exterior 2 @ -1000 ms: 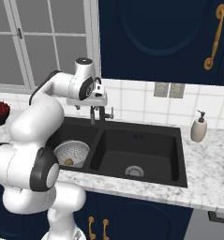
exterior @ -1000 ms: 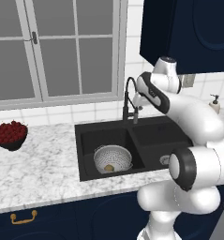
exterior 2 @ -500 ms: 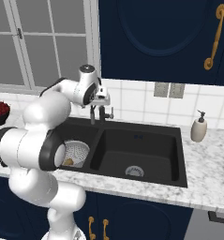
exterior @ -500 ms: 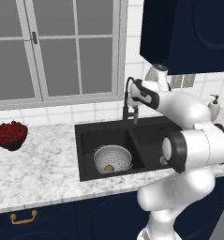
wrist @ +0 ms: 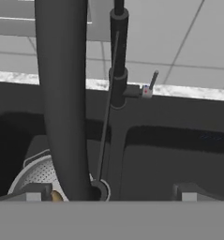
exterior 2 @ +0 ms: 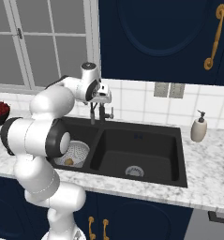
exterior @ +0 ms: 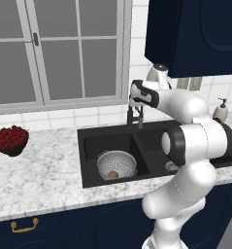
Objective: Put the colander in the sink, put the kiwi in the colander, and turn on the sink faucet and pour water over the colander.
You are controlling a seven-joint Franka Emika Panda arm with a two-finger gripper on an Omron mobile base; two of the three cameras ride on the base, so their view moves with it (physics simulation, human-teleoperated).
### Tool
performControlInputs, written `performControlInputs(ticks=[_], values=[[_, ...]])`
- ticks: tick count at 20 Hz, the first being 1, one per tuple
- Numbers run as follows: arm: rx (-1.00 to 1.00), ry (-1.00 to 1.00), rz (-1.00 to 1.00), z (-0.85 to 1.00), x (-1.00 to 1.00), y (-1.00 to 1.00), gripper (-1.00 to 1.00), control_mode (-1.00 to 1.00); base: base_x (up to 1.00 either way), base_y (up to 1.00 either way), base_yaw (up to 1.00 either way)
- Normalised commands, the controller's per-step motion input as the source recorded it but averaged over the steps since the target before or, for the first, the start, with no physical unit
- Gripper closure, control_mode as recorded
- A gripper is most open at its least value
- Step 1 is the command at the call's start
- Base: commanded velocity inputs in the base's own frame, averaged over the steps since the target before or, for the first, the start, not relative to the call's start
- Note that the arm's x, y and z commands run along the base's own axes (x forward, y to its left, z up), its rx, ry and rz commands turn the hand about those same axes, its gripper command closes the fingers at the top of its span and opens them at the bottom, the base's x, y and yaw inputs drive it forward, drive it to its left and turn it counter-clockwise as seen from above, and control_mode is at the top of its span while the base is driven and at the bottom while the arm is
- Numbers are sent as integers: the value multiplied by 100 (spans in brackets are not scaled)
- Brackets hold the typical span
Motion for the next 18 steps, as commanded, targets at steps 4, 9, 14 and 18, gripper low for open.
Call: performControlInputs(ticks=[4,9,14,18], values=[[0,-3,0,-11,4,19,-100,-100,0,0,0],[0,-7,0,-14,18,29,-100,-100,0,0,0],[0,-5,0,-14,30,25,-100,-100,0,0,0],[0,0,0,-9,28,34,-100,-100,0,0,0]])
